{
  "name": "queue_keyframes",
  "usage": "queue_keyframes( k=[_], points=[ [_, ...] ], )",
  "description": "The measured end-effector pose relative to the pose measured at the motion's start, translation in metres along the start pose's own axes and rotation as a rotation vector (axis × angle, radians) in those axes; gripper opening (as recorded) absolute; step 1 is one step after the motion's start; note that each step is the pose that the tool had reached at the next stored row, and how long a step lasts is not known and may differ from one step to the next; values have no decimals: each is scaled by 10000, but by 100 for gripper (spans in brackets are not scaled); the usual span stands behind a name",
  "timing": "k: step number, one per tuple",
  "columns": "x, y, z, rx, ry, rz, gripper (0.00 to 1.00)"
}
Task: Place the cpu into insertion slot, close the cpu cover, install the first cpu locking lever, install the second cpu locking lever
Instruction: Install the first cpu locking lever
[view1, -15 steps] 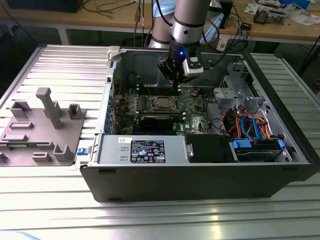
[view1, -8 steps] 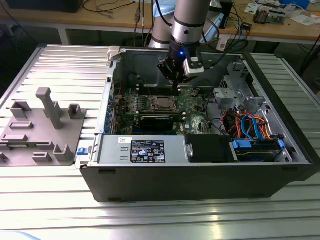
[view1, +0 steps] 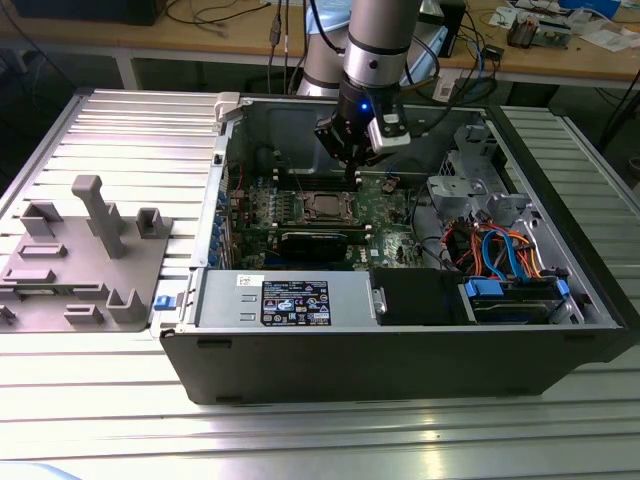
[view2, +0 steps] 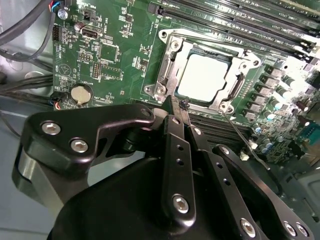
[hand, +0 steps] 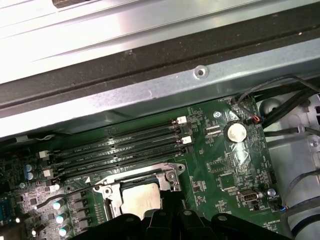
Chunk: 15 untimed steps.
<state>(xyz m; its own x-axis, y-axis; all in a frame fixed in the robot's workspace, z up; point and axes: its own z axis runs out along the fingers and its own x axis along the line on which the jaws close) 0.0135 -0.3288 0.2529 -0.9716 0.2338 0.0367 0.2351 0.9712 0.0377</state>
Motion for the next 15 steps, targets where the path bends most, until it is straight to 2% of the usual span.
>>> queue_keyframes(
  k=[7,11,15],
  points=[
    [0,0,0,132,-11,-417,11],
    [0,0,0,162,-9,-661,11],
    [0,0,0,228,-13,-915,11]
  ],
)
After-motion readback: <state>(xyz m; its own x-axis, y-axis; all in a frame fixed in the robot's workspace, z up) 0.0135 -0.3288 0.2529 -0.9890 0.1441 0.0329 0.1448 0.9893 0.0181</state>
